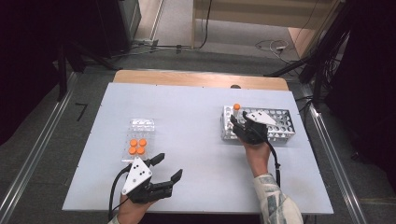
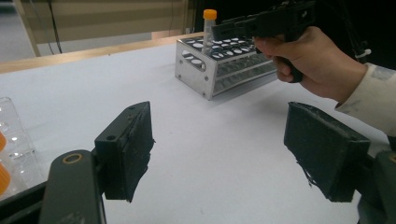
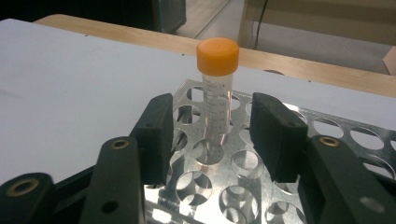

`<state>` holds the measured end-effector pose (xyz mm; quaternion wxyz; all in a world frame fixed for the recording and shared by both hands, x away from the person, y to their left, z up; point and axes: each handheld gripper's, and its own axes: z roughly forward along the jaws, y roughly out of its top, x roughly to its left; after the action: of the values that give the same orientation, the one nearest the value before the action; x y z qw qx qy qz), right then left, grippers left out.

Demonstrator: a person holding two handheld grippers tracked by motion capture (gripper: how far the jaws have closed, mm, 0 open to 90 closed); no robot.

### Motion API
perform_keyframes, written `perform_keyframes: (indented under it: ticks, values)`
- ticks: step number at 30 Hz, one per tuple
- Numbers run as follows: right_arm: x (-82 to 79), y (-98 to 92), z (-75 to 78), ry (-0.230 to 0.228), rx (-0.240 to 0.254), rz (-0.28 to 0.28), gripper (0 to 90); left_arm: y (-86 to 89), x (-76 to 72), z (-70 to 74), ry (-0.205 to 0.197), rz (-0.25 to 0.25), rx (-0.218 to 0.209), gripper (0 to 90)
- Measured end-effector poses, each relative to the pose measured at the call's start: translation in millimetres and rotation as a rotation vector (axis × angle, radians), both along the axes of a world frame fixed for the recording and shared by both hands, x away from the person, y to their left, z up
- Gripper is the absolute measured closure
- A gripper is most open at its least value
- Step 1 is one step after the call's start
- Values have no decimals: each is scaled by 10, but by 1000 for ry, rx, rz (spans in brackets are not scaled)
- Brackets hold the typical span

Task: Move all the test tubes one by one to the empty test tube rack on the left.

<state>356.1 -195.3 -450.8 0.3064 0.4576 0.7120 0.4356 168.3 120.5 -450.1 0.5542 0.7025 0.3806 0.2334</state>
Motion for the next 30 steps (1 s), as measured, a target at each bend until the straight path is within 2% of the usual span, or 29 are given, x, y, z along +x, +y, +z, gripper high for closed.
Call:
perform_keyframes:
  ticks: [5, 10, 26, 30]
  values:
    - [112, 23, -17, 8, -4, -30, 524, 11, 2, -5, 1, 2, 1, 240]
    - [163, 49, -42, -6, -13, -25, 546, 6, 7, -16, 6, 2, 5, 240]
    - [228, 92, -113, 17, -23, -35, 681, 2, 4, -24, 8, -2, 6, 240]
    - [228, 95, -110, 9, -23, -34, 714, 2, 6, -28, 11, -4, 4, 240]
